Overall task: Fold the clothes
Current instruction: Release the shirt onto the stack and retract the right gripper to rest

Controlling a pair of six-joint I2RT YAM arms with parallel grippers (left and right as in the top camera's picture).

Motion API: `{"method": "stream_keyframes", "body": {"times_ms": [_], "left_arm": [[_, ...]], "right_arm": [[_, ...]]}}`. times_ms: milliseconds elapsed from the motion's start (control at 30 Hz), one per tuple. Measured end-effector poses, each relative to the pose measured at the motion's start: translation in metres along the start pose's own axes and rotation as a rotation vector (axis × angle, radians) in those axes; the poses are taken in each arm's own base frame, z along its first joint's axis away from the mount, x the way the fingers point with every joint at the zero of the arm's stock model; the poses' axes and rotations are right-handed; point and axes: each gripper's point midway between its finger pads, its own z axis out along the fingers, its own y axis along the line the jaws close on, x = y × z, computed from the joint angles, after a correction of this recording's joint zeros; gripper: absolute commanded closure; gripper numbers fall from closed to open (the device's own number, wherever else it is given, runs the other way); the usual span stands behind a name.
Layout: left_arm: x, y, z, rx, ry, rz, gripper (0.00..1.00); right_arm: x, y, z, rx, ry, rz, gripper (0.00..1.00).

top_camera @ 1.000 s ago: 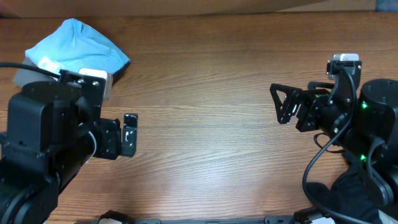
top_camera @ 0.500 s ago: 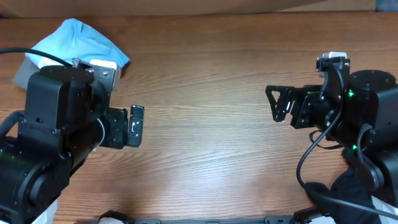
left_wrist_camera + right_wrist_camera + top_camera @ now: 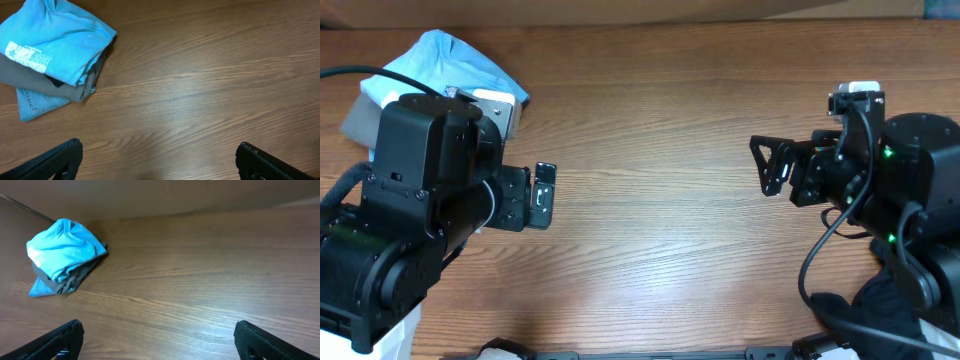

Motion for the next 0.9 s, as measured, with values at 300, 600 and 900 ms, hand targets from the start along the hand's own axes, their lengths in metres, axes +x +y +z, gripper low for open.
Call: {"method": "stream_keyframes", "body": {"times_ms": [300,600,900], "left_arm": [[0.0,0.0,0.001,-0.003,0.003,0.0,0.0],[0.0,0.0,0.001,-0.004,0.004,0.0,0.0],[0.0,0.001,0.002,-0.005,0.005,0.001,0.0]], "right_arm": [[-0.032,0.006,-0.038,-0.002,-0.209,-0.17,0.0],[-0.008,-0.019,-0.036,0.067,-0.302,-0.211,0.0],[0.057,-0.053,0.0,0.118,-0.36,-0.218,0.0]]}}
